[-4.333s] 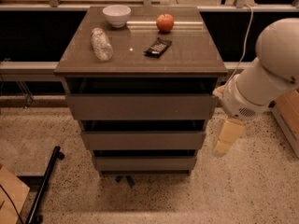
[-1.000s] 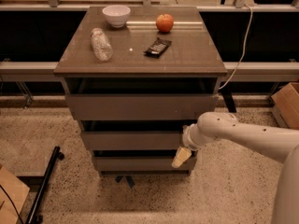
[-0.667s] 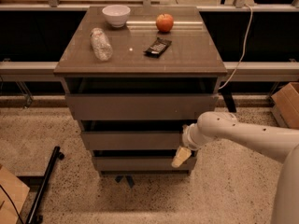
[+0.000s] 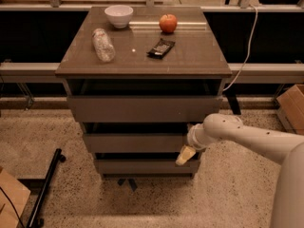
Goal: Open middle drawer
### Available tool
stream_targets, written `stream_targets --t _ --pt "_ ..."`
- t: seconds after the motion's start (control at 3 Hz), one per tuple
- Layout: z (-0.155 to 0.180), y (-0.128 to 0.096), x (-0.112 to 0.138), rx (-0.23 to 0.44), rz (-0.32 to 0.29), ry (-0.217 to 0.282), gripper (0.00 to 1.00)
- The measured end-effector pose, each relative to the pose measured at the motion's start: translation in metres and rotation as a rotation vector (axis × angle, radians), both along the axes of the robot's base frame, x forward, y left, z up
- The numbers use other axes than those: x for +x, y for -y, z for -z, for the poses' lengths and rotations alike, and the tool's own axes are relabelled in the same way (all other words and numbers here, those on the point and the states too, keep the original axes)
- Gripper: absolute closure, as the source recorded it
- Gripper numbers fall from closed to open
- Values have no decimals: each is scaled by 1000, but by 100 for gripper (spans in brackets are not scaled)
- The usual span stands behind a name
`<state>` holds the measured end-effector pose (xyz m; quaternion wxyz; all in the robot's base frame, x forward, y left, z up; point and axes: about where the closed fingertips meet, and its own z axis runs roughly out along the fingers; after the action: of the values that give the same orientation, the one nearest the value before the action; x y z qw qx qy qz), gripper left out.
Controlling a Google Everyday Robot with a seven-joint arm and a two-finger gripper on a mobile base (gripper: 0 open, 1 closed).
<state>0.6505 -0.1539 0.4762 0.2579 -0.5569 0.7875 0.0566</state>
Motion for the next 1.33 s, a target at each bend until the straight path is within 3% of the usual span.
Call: stream_targets --t 0.67,1.0,1.33 --pt "43 25 38 52 59 -36 0" --pt "74 31 51 79 83 -98 17" --pt "70 33 53 83 86 -104 40"
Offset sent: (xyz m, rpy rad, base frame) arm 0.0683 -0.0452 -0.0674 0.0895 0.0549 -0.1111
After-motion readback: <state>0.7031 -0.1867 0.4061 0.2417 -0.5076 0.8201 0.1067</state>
